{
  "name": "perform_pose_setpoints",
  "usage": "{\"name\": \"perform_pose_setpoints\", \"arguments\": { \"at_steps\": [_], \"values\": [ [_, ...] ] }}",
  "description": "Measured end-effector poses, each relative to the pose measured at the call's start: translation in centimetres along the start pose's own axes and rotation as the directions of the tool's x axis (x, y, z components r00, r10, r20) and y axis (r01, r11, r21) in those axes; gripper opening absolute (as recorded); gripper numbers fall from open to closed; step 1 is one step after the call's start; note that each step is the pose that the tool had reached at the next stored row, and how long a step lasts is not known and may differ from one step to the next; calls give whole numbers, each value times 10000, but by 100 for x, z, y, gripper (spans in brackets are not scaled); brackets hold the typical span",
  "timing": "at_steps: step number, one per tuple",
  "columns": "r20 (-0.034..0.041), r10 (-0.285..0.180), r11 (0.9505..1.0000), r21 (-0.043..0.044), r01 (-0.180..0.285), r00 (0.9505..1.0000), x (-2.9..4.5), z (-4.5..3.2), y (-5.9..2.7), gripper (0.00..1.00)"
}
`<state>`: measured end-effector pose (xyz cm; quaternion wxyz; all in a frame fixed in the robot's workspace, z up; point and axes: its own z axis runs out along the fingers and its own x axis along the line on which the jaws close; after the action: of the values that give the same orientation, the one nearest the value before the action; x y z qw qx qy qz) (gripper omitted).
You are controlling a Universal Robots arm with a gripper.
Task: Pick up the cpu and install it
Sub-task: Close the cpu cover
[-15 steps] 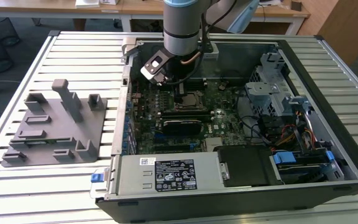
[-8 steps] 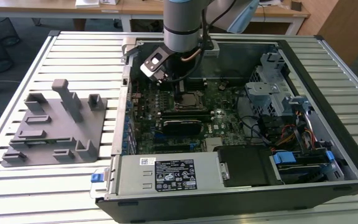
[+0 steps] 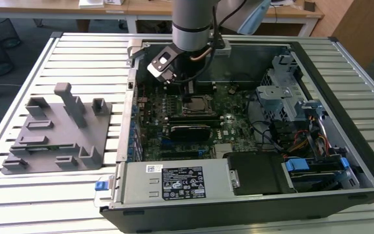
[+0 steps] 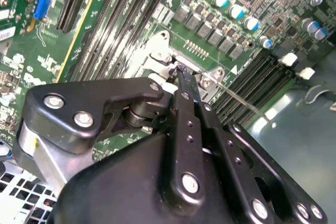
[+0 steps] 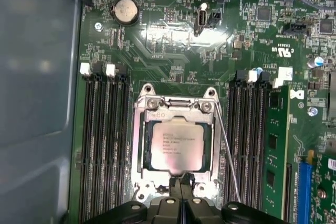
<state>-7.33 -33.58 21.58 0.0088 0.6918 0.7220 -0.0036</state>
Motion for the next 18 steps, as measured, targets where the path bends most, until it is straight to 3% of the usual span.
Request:
{"name": "perform_pose_setpoints", "arguments": {
  "at_steps": [3, 7, 18],
  "values": [
    [-1, -1, 10000, 64, 1, 10000, -3, 0, 70, 11],
    [-1, -1, 10000, 82, 1, 10000, -7, 1, 142, 11],
    [-2, 0, 10000, 89, 0, 10000, -10, 2, 216, 11]
  ]
}}
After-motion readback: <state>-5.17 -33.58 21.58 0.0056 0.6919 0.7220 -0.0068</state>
